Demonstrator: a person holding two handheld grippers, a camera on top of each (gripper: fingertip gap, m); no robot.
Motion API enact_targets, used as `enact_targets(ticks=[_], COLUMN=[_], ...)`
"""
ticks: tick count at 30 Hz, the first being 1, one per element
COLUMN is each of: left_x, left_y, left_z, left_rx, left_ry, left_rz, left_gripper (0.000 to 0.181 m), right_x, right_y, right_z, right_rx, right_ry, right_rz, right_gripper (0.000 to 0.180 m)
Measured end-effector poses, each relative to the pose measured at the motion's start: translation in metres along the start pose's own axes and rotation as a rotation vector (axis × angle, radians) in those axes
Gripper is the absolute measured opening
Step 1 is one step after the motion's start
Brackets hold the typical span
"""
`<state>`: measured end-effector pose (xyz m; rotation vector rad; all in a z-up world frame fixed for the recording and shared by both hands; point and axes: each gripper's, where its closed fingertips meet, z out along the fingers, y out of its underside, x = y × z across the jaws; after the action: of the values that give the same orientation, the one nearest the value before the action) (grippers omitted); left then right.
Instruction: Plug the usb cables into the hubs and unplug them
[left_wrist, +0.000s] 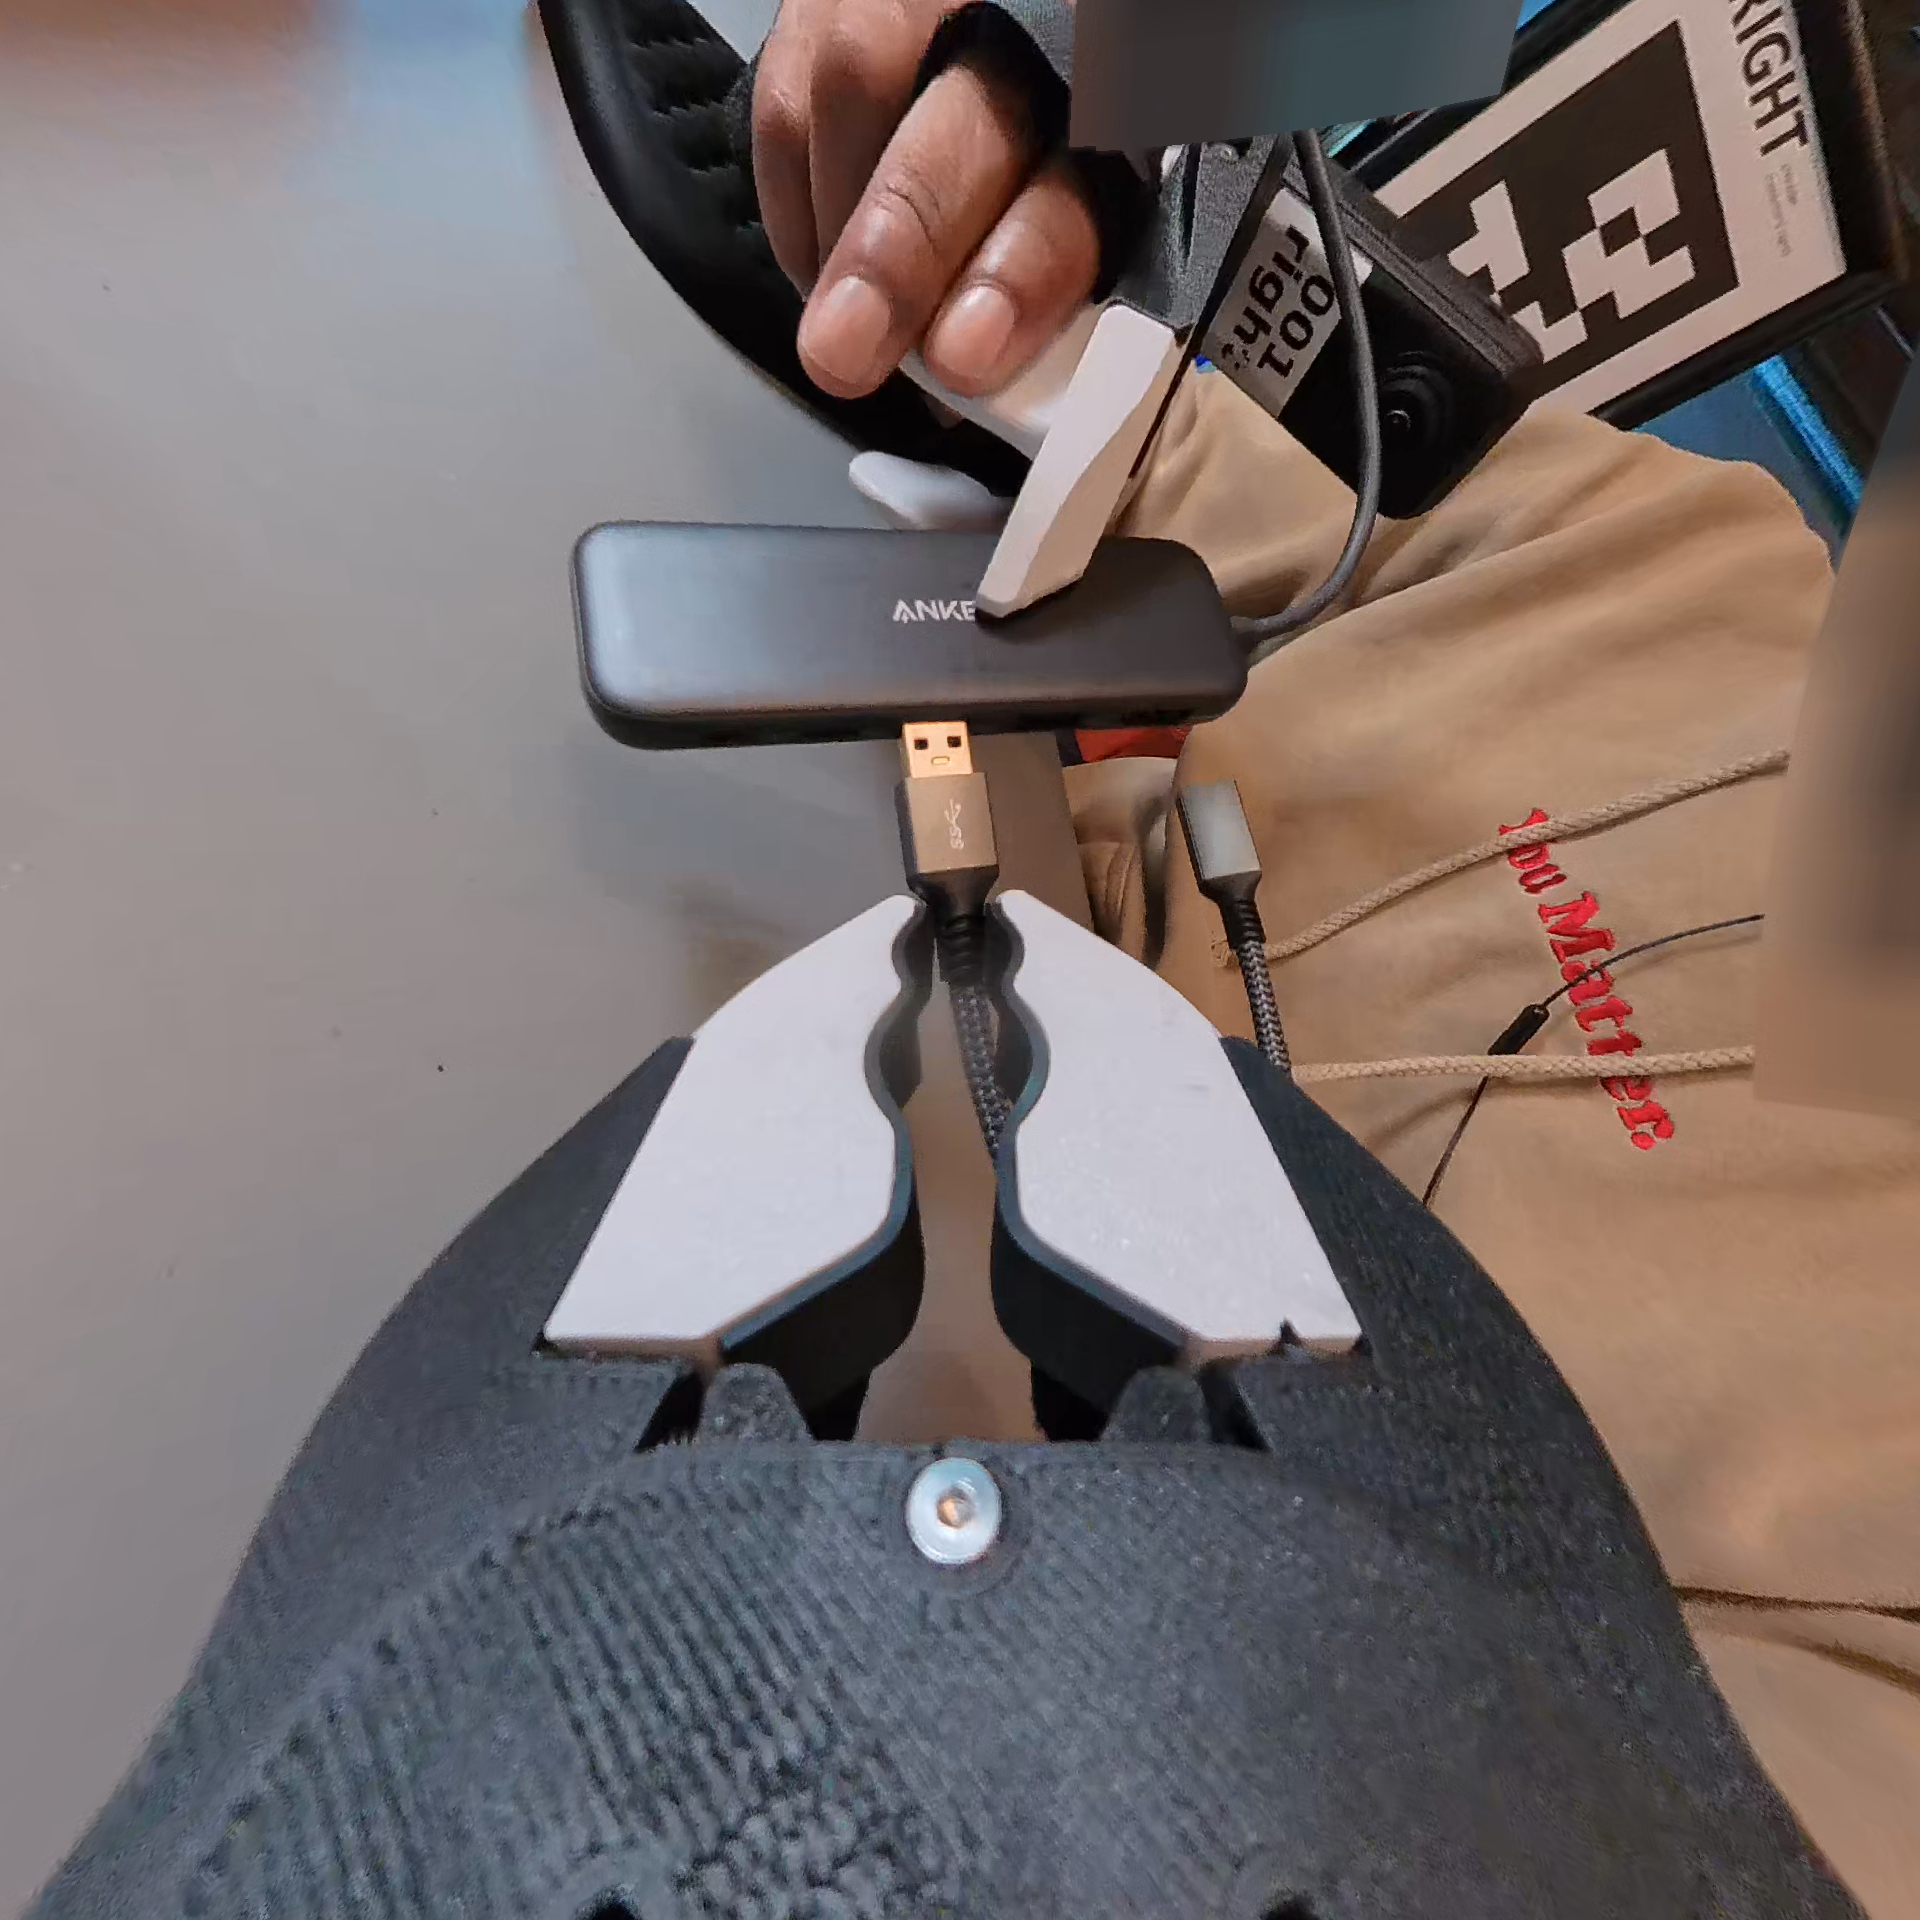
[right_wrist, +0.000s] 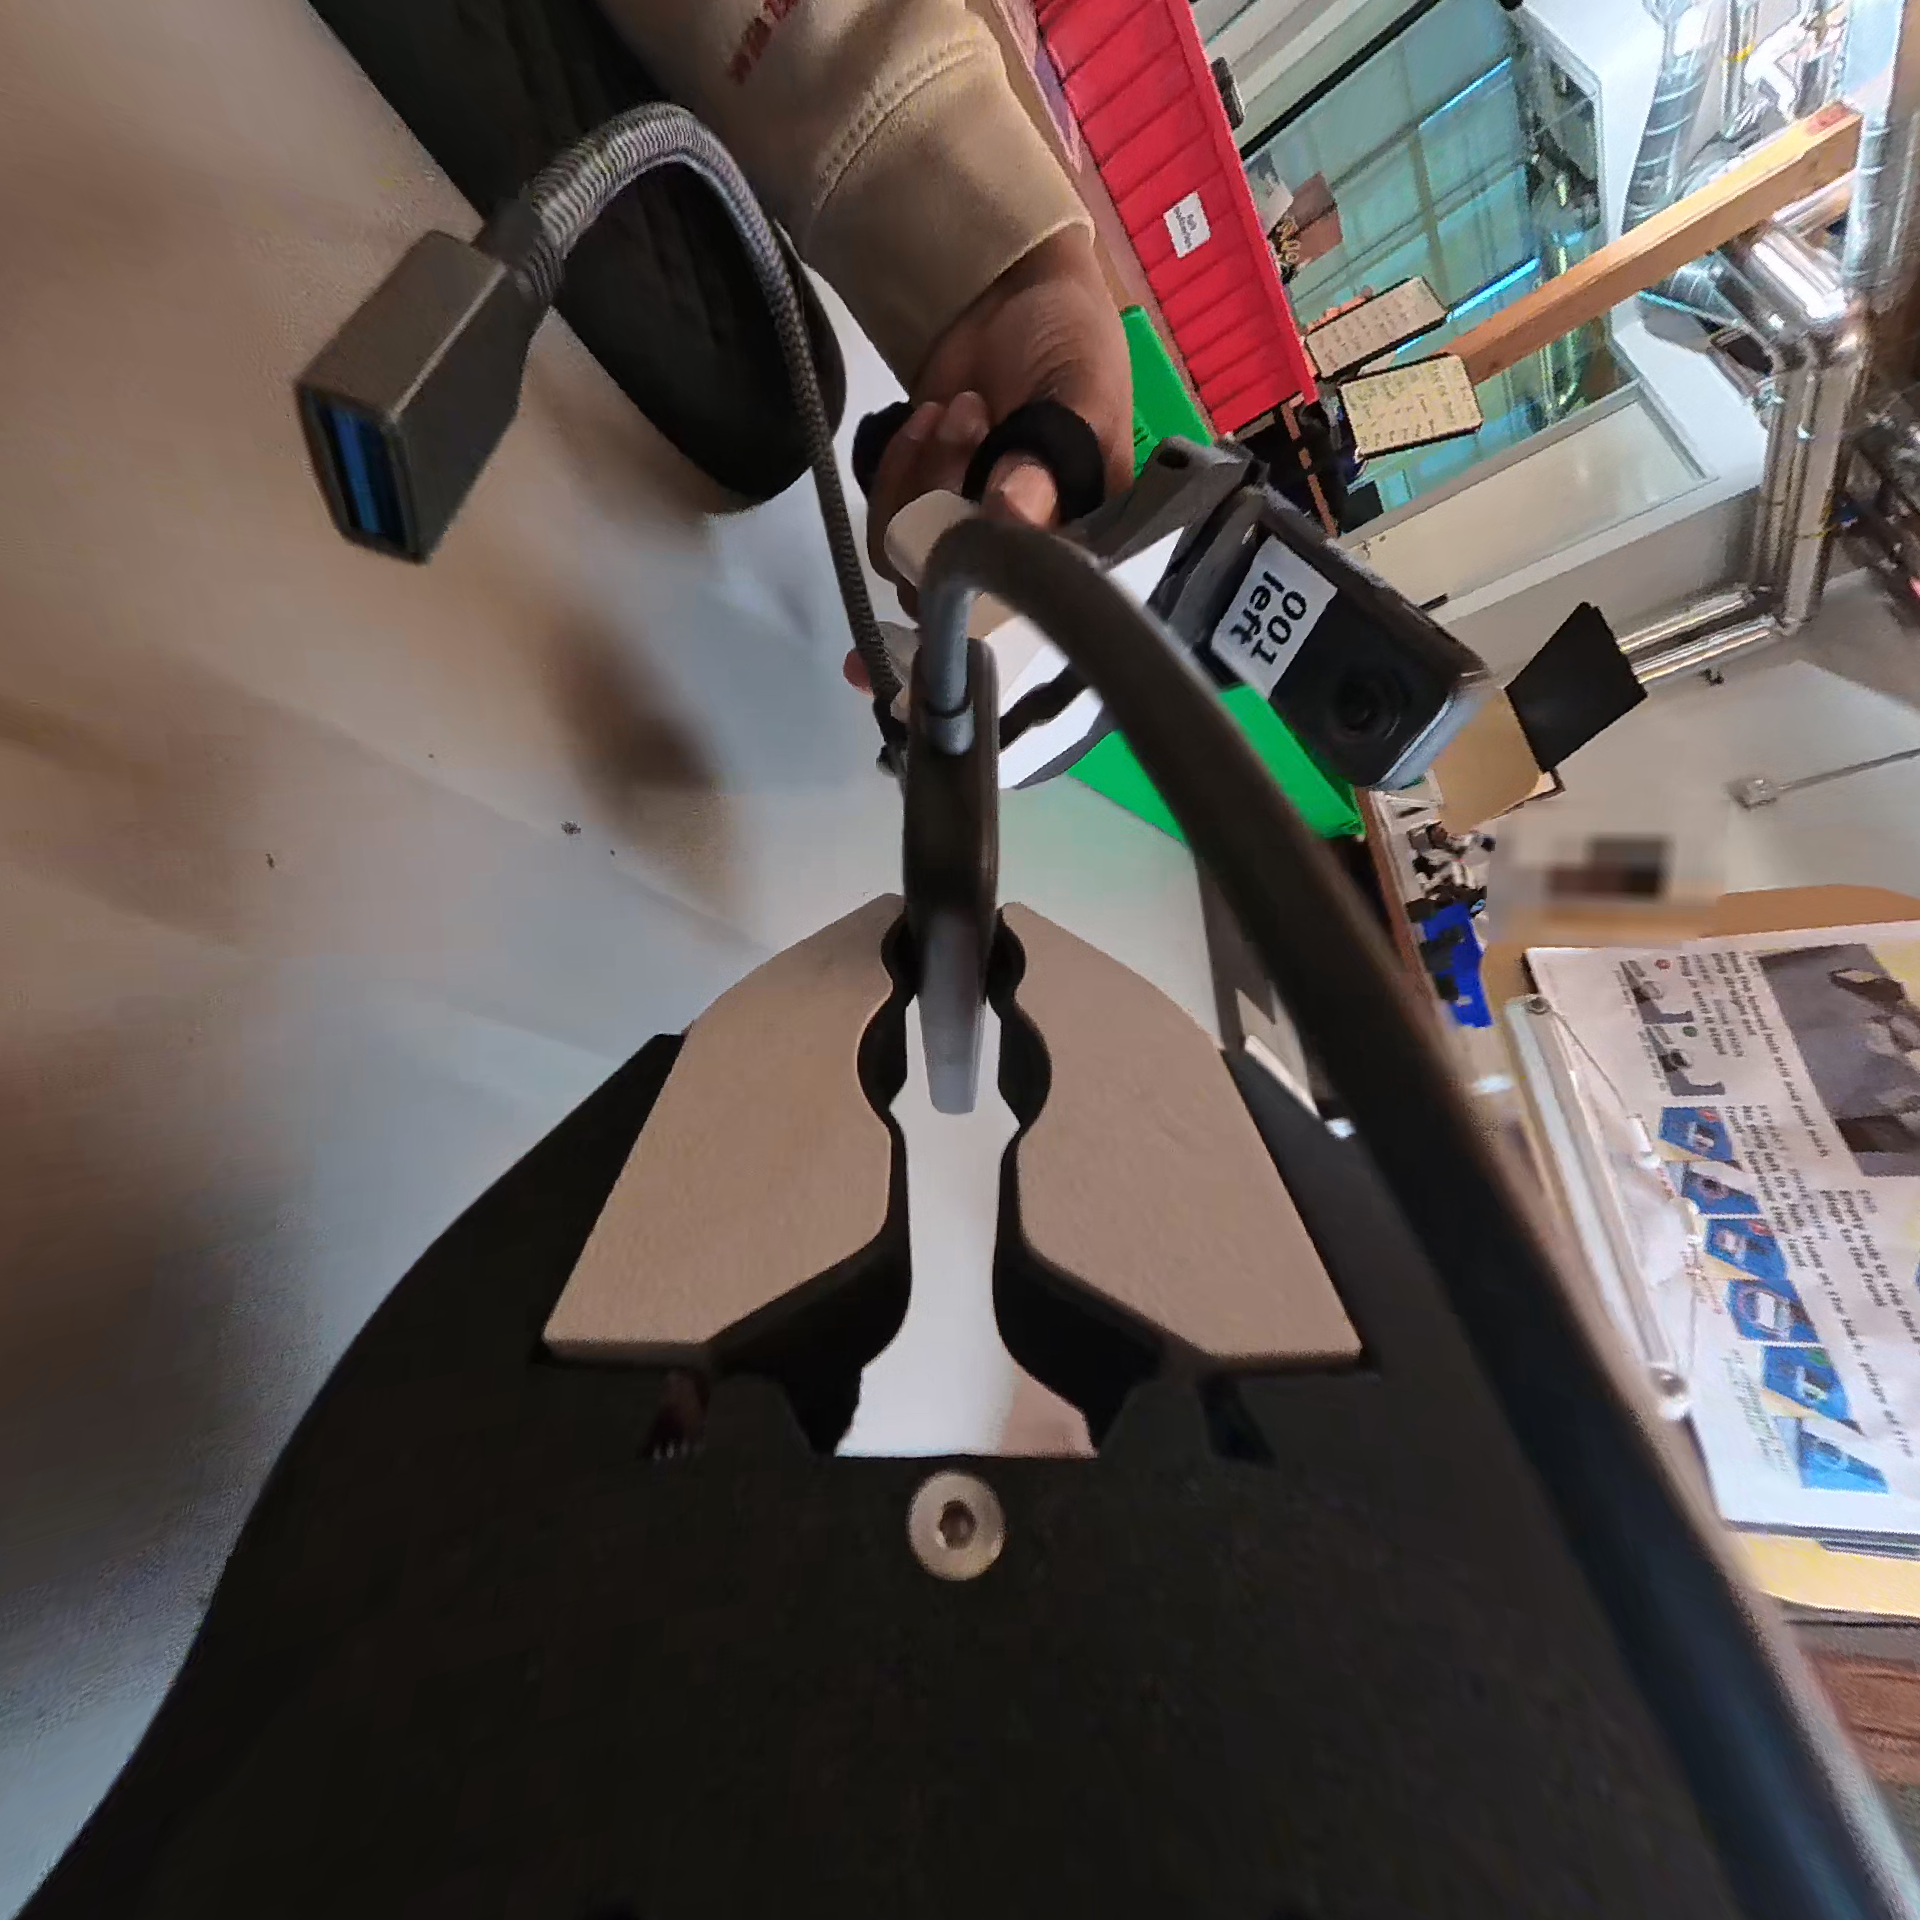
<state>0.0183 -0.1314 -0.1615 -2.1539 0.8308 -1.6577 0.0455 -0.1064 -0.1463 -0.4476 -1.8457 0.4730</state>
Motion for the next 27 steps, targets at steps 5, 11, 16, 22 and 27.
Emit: enact_targets(ticks=[5, 11, 16, 22, 27], left_x=[0.007, 0.009, 0.009, 0.010, 0.000], left_y=[0.004, 0.002, 0.000, 0.000, -0.003], left_z=[0.009, 0.014, 0.014, 0.018, 0.016], left_rx=[-0.041, -0.014, 0.010, 0.006, 0.039], left_ry=[0.006, 0.016, 0.005, -0.023, -0.065], left_rz=[0.027, 0.000, -0.001, 0.033, 0.035], left_gripper=[0.009, 0.009, 0.008, 0.008, 0.008], right_x=[-0.012, -0.012, -0.010, -0.014, -0.011], right_y=[0.006, 0.004, 0.002, -0.001, 0.009], right_z=[0.007, 0.007, 0.007, 0.009, 0.012], right_rx=[-0.048, -0.073, -0.070, -0.057, -0.103], right_ry=[-0.053, -0.040, -0.006, -0.012, 0.013], right_rz=[-0.008, -0.065, -0.096, -0.102, -0.089], right_gripper=[0.013, 0.011, 0.010, 0.012, 0.012])
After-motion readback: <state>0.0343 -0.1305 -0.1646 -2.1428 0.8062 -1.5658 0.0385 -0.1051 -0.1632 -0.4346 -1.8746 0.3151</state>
